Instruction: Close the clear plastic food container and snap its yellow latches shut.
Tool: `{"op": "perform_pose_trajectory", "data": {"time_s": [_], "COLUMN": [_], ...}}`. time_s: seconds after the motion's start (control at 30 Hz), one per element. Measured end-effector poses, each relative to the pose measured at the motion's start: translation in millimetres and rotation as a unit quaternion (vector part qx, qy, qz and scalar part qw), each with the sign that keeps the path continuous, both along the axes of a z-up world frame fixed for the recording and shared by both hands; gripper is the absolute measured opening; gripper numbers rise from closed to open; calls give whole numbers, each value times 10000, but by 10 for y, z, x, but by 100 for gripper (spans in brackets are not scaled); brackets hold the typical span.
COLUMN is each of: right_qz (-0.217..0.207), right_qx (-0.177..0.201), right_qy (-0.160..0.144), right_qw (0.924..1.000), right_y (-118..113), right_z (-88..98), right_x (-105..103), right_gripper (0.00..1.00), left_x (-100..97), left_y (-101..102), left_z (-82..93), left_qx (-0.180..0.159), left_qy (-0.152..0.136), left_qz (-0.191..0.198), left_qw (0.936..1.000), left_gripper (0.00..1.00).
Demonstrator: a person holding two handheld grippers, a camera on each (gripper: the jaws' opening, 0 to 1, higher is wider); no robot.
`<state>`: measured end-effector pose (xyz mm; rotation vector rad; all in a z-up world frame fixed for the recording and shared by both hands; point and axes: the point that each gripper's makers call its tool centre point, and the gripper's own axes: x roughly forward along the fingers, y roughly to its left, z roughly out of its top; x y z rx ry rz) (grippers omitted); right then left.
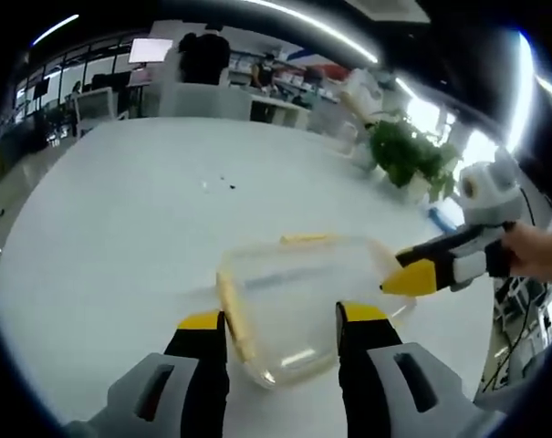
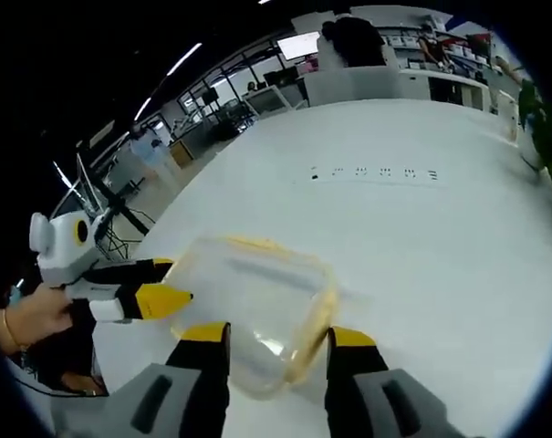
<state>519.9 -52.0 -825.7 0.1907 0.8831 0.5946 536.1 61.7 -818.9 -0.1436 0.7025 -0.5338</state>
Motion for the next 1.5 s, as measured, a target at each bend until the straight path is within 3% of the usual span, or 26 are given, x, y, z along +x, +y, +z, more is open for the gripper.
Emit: {"op": "perform_pose_trajectory", "data": {"time_s": [0.37, 0.4, 0.5, 0.67, 0.87, 0.93, 1.07, 1.17, 1.5], "right_qz": [-125, -92, 312, 74, -75, -122, 37, 128, -21], "right_qx": [42, -41, -474, -310, -290, -261, -345, -468, -387], "right_qy": [-13, 12, -287, -132, -155, -153, -320, -506, -767], "right_qw": [9999, 9999, 9980, 9994, 9994, 9995, 9989, 9975, 9963], "right_y": [3, 3, -9, -11, -88, -141, -166, -175, -218], "right_z": [17, 24, 60, 23, 43, 75, 170, 251, 491], "right_x": [14, 15, 20, 11, -43, -75, -163, -246, -472], "right_gripper": [40, 41, 43, 49, 50, 51, 57, 61, 62], "left_x": [-4, -5, -20, -3, -54, -91, -127, -208, -471], "left_y": [-3, -3, -19, -6, -4, 9, 44, 30, 87], "left_z": [6, 3, 55, 59, 74, 126, 241, 366, 673], "left_qx": [-55, -48, 179, 151, 258, 142, 168, -216, -26], "left_qy": [-5, -18, -389, -303, -231, -175, -330, -234, -725], "left_qz": [18, 25, -74, 35, -53, 2, -5, 110, -134], "left_qw": [10000, 10000, 9991, 9994, 9994, 9997, 9993, 9994, 9973], "left_gripper": [46, 46, 46, 46, 49, 52, 54, 56, 59]}}
